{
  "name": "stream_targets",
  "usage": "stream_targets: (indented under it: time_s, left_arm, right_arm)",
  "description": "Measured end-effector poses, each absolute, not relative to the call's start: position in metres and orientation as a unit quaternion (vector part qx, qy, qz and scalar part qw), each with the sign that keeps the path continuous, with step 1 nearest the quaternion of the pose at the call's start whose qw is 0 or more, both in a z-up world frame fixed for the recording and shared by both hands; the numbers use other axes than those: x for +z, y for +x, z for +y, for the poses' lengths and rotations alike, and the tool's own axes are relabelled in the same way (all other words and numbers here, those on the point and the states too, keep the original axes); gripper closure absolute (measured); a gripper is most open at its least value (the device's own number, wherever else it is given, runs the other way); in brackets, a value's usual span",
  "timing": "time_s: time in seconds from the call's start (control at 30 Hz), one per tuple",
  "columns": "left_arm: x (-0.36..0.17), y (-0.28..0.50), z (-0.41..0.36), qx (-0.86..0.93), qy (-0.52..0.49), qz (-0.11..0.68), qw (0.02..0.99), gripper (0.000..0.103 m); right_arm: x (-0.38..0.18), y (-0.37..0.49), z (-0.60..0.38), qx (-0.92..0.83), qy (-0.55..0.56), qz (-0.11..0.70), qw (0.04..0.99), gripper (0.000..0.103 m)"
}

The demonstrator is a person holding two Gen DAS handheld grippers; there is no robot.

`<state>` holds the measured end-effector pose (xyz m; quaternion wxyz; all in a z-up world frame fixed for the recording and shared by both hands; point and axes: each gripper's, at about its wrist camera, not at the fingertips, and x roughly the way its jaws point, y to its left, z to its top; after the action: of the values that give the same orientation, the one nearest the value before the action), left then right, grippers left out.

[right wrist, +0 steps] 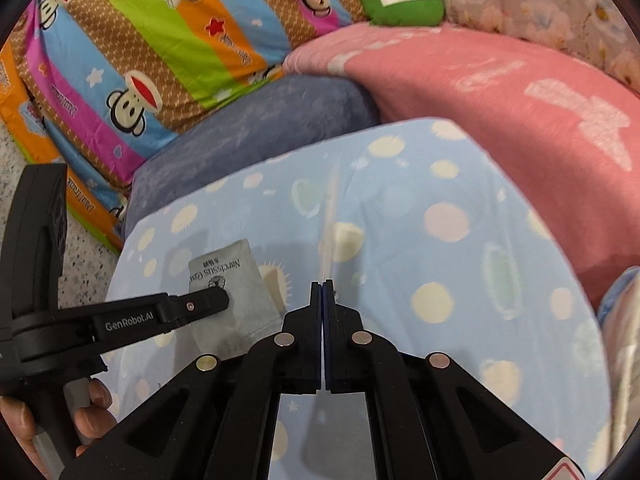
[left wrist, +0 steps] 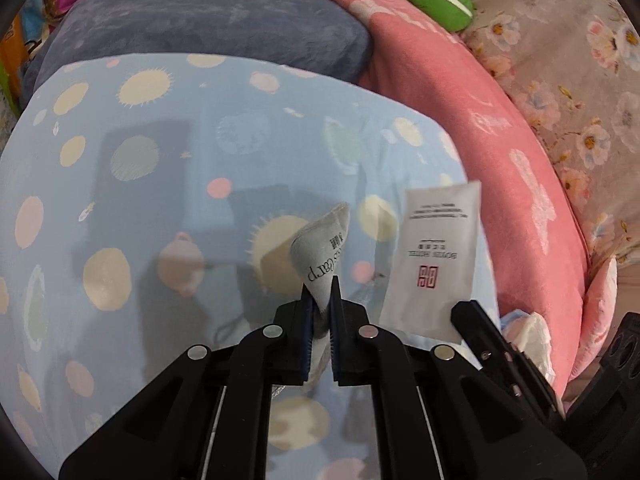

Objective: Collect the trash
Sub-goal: 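Grasp the grey pouch with the left tool while the right tool grasps the white hotel packet, then carry the pouch and hotel packet over the bin and open both tools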

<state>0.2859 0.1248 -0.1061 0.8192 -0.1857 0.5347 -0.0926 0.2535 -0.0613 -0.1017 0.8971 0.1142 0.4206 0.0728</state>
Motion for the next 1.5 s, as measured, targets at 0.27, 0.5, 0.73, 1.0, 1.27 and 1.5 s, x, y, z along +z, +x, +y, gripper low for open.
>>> stream_targets:
  time_s: [0.27, 0.5, 0.73, 1.0, 1.27, 1.5]
  left_arm:
    - [-0.043, 0.249, 0.061, -0.148, -0.146, 0.497, 0.843, 0.097]
    - [0.000, 0.209, -0.014, -0.207, -0.097, 0.468, 0.853, 0.097]
    - [0.027, 0.172, -0.089, -0.264, -0.055, 0.449, 0.852, 0.097]
    - [0.041, 0.140, -0.155, -0.316, -0.018, 0.438, 0.842, 0.097]
    - [0.042, 0.123, -0.205, -0.354, 0.009, 0.434, 0.828, 0.096]
    - [0.040, 0.117, -0.234, -0.372, 0.013, 0.433, 0.821, 0.083]
  right_arm:
    - [-0.043, 0.200, -0.116, 0.034, 0.125, 0.362, 0.923, 0.101]
    - [-0.007, 0.145, -0.177, -0.009, 0.144, 0.319, 0.937, 0.101]
    - [0.017, 0.097, -0.235, -0.057, 0.161, 0.287, 0.943, 0.101]
    - [0.029, 0.052, -0.299, -0.109, 0.178, 0.264, 0.941, 0.101]
    - [0.025, 0.023, -0.338, -0.145, 0.192, 0.258, 0.936, 0.101]
    - [0.018, 0.016, -0.357, -0.160, 0.199, 0.263, 0.931, 0.101]
